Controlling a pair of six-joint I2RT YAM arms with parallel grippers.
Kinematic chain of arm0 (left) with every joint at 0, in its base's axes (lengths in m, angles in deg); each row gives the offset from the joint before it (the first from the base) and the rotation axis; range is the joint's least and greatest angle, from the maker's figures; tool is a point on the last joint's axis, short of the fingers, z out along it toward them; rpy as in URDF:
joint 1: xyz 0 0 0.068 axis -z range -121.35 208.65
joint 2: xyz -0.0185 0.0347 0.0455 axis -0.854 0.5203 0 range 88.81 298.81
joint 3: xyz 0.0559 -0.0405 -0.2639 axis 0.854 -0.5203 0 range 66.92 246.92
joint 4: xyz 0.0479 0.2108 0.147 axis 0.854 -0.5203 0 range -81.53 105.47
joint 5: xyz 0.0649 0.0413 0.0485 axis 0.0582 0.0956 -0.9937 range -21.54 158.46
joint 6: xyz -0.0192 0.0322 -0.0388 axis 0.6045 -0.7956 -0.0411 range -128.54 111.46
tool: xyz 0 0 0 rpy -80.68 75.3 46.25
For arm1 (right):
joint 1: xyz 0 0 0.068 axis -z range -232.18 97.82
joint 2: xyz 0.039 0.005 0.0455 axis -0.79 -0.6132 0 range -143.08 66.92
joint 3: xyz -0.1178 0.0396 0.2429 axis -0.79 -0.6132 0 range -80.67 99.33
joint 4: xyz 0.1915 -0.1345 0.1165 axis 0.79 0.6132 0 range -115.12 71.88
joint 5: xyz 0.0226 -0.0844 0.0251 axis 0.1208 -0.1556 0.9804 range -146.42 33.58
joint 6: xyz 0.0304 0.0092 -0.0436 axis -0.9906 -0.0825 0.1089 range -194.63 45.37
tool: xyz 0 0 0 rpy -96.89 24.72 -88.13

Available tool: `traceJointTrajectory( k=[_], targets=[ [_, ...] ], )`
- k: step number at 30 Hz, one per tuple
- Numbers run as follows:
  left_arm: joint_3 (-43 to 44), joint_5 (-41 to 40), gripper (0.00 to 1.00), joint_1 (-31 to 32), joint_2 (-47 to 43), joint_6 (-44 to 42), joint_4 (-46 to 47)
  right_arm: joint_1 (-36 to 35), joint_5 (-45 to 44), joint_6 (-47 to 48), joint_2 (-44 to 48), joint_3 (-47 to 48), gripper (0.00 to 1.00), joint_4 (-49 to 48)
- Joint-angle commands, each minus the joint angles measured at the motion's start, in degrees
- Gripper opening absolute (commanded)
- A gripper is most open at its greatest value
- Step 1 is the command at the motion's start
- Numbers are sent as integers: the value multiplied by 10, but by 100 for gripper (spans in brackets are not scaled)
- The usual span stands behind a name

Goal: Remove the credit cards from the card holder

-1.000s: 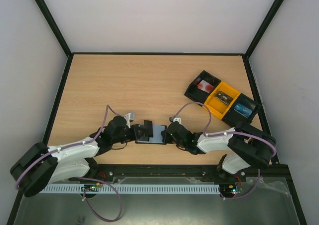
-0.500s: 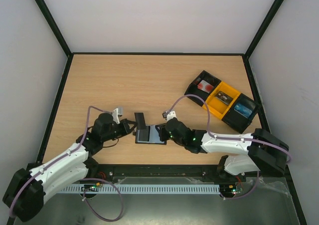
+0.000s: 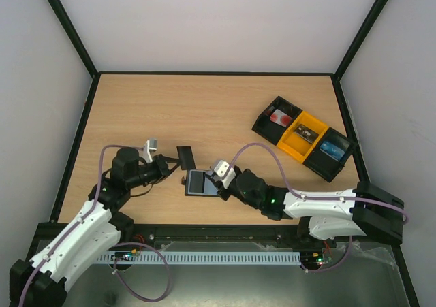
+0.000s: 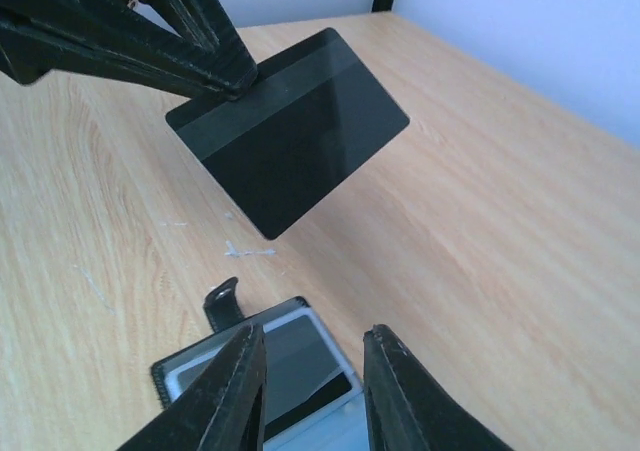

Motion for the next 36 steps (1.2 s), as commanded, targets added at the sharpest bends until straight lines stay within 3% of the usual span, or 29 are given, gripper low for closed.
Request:
traceJointTrajectory(
  k=[1,10,17,21,36],
  targets=[
    [-10,37,3,-4,-36,66,-14,-6,-3,182,-2,-12,27,-56],
    [-37,72,3,-4,-49,121,19,-22,-31,307,-31,-29,36,-155],
    [-49,73,3,-5,-54,147,29,-52,-69,378,-85,5,38,-152],
    [-56,76,3,-5,-54,153,30,-70,-119,411,-113,13,37,-185],
    [-61,76,3,-6,-65,183,29,-92,-119,455,-140,13,32,-232]
  ],
)
